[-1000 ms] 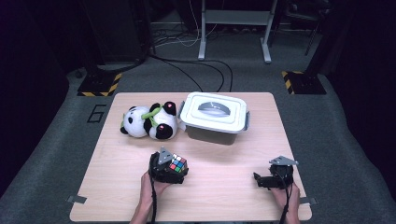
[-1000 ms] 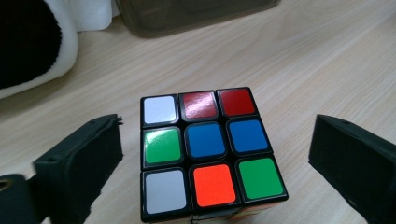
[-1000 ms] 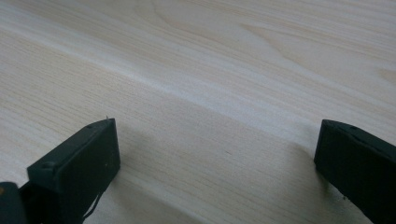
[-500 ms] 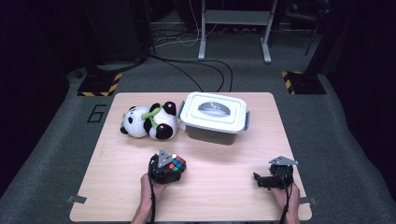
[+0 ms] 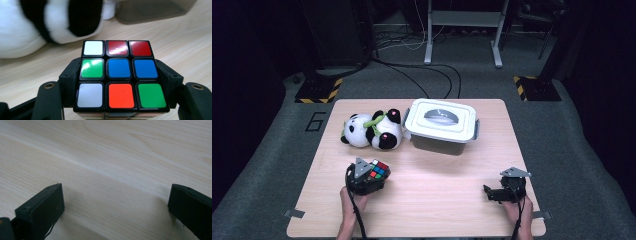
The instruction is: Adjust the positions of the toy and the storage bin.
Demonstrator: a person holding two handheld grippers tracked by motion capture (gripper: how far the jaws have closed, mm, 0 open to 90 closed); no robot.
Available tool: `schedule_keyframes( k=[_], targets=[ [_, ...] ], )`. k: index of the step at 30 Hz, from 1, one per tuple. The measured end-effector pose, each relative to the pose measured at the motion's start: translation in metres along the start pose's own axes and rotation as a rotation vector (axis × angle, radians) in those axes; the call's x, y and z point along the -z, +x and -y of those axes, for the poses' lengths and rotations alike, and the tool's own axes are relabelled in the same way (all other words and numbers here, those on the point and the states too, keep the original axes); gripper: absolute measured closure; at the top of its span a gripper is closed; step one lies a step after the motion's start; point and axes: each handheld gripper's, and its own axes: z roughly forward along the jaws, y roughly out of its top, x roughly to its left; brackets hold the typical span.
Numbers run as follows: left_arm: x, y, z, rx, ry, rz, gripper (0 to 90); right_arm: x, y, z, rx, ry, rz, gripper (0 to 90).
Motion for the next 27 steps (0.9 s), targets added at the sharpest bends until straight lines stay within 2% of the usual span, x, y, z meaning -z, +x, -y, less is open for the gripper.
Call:
schedule_keyframes(
  k=[10,19,21,22,26,27],
  targets=[
    [0.019,0.05,0.008,0.056,0.005,-0.146,34.0,0.0,0.0,0.0,-0.001,-0.001,0.001,0.0],
    [0.025,0.095,0.017,0.148,0.011,-0.235,34.0,0.0,0.0,0.0,-0.002,-0.001,0.002,0.0],
    [0.026,0.104,0.017,0.159,0.018,-0.249,34.0,0.0,0.0,0.0,-0.002,-0.001,0.002,0.0],
    [0.026,0.107,0.018,0.149,0.022,-0.262,34.0,0.0,0.0,0.0,-0.002,-0.001,0.002,0.0],
    [0.026,0.118,0.02,0.178,0.026,-0.284,34.0,0.0,0.0,0.0,-0.002,-0.001,0.002,0.0],
    [0.025,0.125,0.021,0.183,0.03,-0.301,34.0,0.0,0.0,0.0,-0.003,-0.001,0.0,0.0]
  ],
)
